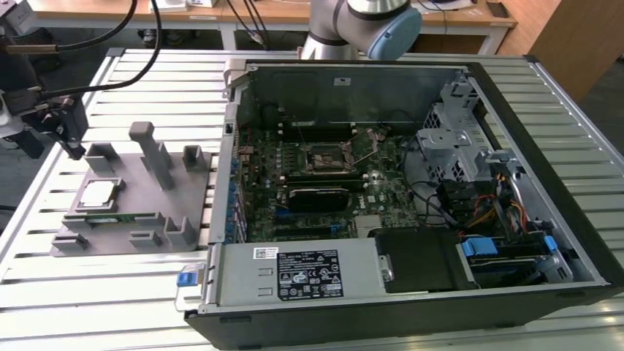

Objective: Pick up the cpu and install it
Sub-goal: 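Pick up the cpu and move it towards the insertion slot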

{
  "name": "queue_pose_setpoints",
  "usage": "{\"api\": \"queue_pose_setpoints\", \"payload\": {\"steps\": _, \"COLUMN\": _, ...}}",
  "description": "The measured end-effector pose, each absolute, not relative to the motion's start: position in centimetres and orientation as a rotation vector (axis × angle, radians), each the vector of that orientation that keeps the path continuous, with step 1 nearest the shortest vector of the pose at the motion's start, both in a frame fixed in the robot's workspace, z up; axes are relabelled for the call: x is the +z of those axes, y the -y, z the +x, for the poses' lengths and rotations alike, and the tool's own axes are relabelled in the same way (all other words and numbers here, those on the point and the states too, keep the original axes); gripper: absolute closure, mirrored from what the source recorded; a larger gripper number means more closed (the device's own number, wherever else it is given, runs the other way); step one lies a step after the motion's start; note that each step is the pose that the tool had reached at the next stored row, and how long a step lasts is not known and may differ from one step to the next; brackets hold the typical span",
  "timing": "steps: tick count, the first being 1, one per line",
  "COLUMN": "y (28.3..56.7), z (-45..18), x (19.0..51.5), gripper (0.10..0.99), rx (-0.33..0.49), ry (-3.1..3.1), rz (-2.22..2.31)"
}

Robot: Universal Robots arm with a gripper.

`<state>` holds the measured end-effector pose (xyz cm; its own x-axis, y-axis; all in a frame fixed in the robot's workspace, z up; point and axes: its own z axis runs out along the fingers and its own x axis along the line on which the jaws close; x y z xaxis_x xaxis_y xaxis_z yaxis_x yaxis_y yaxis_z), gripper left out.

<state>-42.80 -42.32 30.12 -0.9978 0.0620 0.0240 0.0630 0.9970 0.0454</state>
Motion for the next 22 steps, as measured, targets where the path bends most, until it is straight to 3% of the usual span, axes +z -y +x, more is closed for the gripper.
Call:
{"api": "queue_pose_setpoints", "payload": {"steps": 13, "y": 42.5, "z": -42.8, "x": 28.2, "gripper": 0.498, "rx": -0.073, "ry": 3.117, "rz": -0.051}}
{"api": "queue_pose_setpoints", "payload": {"steps": 16, "y": 42.5, "z": -42.8, "x": 27.9, "gripper": 0.431, "rx": -0.072, "ry": 3.117, "rz": -0.021}}
{"api": "queue_pose_setpoints", "payload": {"steps": 17, "y": 42.5, "z": -42.8, "x": 27.8, "gripper": 0.365, "rx": -0.073, "ry": 3.117, "rz": -0.020}}
{"api": "queue_pose_setpoints", "payload": {"steps": 22, "y": 42.4, "z": -42.8, "x": 27.0, "gripper": 0.365, "rx": -0.087, "ry": 3.117, "rz": -0.020}}
